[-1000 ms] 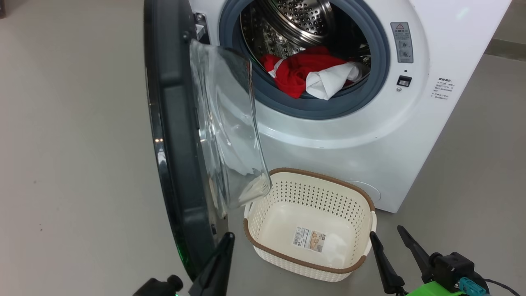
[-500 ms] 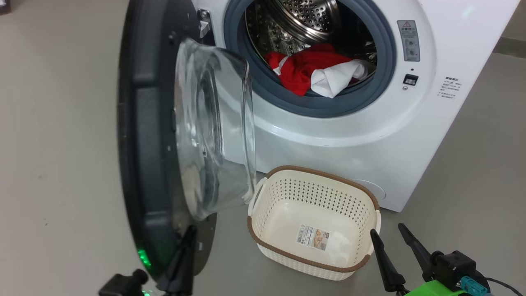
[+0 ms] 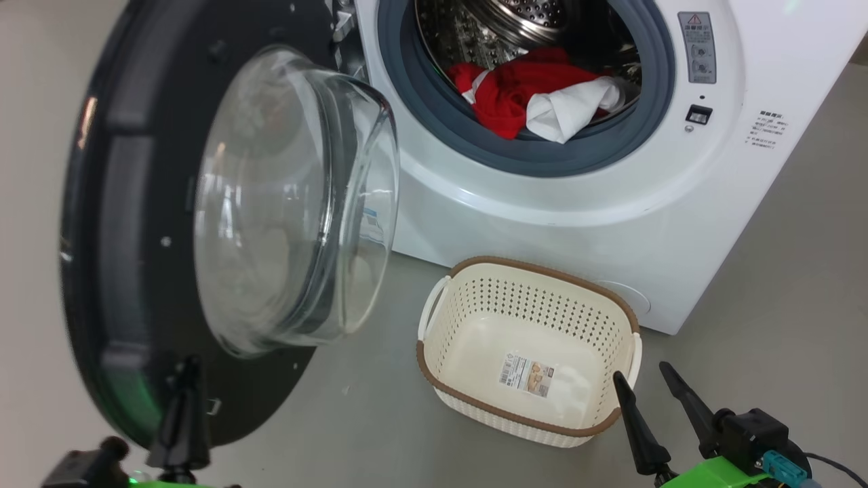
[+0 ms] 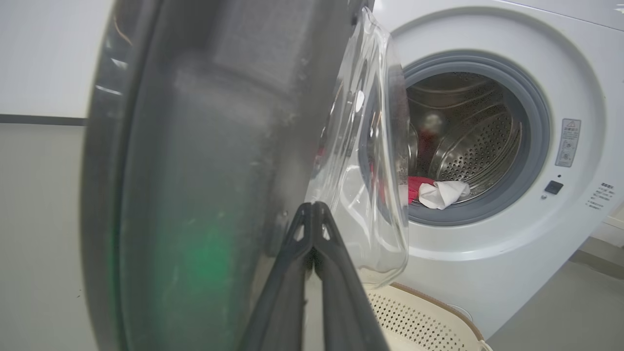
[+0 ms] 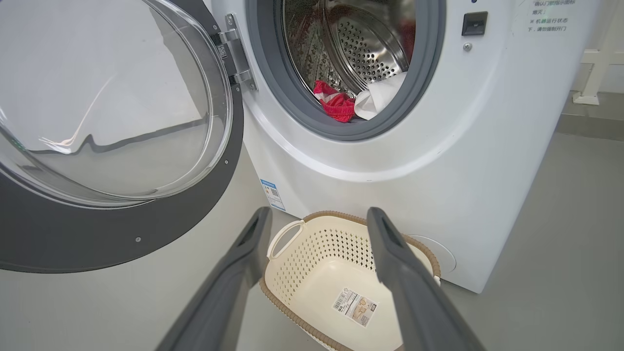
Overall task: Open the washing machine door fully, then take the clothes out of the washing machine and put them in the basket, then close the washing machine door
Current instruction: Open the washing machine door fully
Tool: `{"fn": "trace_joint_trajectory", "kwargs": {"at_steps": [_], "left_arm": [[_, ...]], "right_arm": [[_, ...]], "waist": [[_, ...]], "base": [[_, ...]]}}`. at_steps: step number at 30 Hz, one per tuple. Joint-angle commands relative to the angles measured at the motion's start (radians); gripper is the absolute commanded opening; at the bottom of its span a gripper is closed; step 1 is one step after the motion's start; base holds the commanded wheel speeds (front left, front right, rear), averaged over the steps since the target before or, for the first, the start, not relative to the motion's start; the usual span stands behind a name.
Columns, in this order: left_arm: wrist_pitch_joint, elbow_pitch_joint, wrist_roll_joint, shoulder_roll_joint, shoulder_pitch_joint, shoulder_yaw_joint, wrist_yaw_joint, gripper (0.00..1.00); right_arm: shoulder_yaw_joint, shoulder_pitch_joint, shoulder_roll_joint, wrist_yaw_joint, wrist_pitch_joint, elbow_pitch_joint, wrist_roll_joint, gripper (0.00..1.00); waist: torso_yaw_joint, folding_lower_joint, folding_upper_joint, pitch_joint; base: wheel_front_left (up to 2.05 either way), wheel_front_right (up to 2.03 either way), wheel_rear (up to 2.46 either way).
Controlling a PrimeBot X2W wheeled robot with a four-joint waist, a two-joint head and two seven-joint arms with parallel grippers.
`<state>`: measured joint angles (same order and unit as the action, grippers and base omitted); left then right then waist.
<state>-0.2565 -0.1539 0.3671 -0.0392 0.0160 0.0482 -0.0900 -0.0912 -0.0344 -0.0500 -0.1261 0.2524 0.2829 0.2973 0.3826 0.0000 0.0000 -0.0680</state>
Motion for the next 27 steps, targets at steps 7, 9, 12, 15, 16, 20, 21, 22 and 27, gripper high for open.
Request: {"fn": "trace_joint_trajectory", "kwargs": {"at_steps": [7,9,12,15,16,20,21,22,27], "left_arm": [[-0.005,-0.02,-0.037,-0.037,0.108,0.163,-0.019,0.0],[-0.005,-0.042,-0.046,-0.044,0.131,0.195,-0.022,0.0],[-0.005,-0.074,-0.056,-0.05,0.164,0.238,-0.026,0.0],[-0.005,-0.104,-0.066,-0.055,0.193,0.275,-0.031,0.0],[-0.005,-0.114,-0.069,-0.058,0.203,0.286,-0.032,0.0],[-0.005,-0.155,-0.082,-0.073,0.243,0.327,-0.036,0.0],[-0.005,-0.164,-0.086,-0.077,0.253,0.336,-0.037,0.0],[-0.005,-0.173,-0.088,-0.083,0.263,0.346,-0.038,0.0],[-0.005,-0.229,-0.104,-0.116,0.317,0.394,-0.039,0.0]], "right_arm": [[-0.018,0.065,-0.009,-0.005,0.009,-0.033,-0.027,1.0],[-0.017,0.072,-0.012,-0.005,0.009,-0.034,-0.03,1.0],[-0.016,0.083,-0.015,-0.005,0.009,-0.036,-0.035,1.0],[-0.016,0.094,-0.017,-0.005,0.009,-0.037,-0.041,1.0],[-0.016,0.097,-0.018,-0.005,0.009,-0.037,-0.042,1.0],[-0.014,0.108,-0.021,-0.005,0.009,-0.038,-0.048,1.0],[-0.014,0.11,-0.021,-0.005,0.009,-0.038,-0.049,1.0],[-0.014,0.111,-0.021,-0.005,0.009,-0.038,-0.05,1.0],[-0.014,0.12,-0.023,-0.005,0.009,-0.038,-0.055,1.0]], "waist": [[-0.001,0.0,0.0,-0.047],[-0.002,0.0,0.0,-0.059],[-0.005,0.0,0.0,-0.076],[-0.008,0.0,0.0,-0.091],[-0.008,0.0,0.0,-0.095],[-0.01,0.0,0.0,-0.11],[-0.01,0.0,0.0,-0.113],[-0.011,0.0,0.0,-0.116],[-0.014,0.0,0.0,-0.132]], "base": [[0.0,0.0,0.0],[0.0,0.0,0.0],[0.0,0.0,0.0],[0.0,0.0,0.0],[0.0,0.0,0.0],[0.0,0.0,0.0],[0.0,0.0,0.0],[0.0,0.0,0.0],[0.0,0.0,0.0]]}}
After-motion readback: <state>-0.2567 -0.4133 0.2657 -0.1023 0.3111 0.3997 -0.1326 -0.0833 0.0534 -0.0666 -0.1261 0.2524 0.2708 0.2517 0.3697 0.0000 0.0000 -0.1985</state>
